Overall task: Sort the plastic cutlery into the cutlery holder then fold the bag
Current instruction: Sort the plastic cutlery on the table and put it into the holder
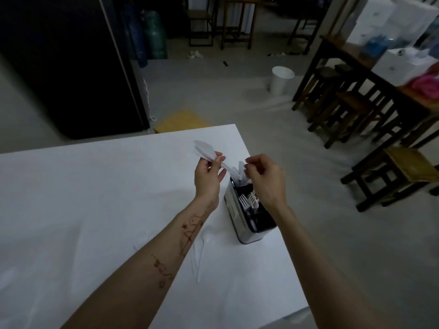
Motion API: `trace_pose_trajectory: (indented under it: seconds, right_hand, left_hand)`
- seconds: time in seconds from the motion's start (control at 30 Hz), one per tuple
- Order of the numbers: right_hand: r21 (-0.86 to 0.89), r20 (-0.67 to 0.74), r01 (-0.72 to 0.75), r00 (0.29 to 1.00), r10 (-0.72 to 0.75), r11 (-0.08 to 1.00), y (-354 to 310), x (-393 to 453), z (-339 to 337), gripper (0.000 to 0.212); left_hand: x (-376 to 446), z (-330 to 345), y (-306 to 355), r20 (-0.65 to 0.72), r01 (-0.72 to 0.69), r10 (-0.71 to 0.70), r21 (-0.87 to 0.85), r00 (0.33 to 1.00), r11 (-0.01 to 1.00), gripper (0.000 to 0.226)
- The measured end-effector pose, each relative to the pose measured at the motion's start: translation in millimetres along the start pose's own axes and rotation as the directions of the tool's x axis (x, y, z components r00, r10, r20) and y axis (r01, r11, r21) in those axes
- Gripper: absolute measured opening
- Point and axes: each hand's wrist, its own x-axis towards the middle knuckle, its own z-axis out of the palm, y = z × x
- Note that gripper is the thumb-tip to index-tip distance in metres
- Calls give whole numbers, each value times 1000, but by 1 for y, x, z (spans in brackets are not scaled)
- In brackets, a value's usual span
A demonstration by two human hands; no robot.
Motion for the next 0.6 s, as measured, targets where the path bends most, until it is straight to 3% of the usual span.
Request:
trace_pose_trajectory:
  seconds: [0.1,0.2,0.37,0.43,0.6]
  right_hand:
    - [33,3,-16,1000,16,999,15,9,-8,19]
    - [16,29,-10,1000,10,1000,24,11,-9,18]
    - [-29,2,54,999,-54,998,31,8,-8,19]
    - [-41,-8,87,996,-88,995,34,6,-7,20]
    - [-43,-10,116,993,-117,992,38,2,-2,21]
  left_hand:
    - [4,11,-19,-28,-40,43,86,999,996,21]
    - [5,19,-32,-26,-107,121,319,992,942,18]
    - [3,28,-42,112,-275,283,716,952,641,33]
    - [2,26,-52,170,-318,299,760,939,567,32]
    - [-3,22,-59,193,-255,167,765,967,591,31]
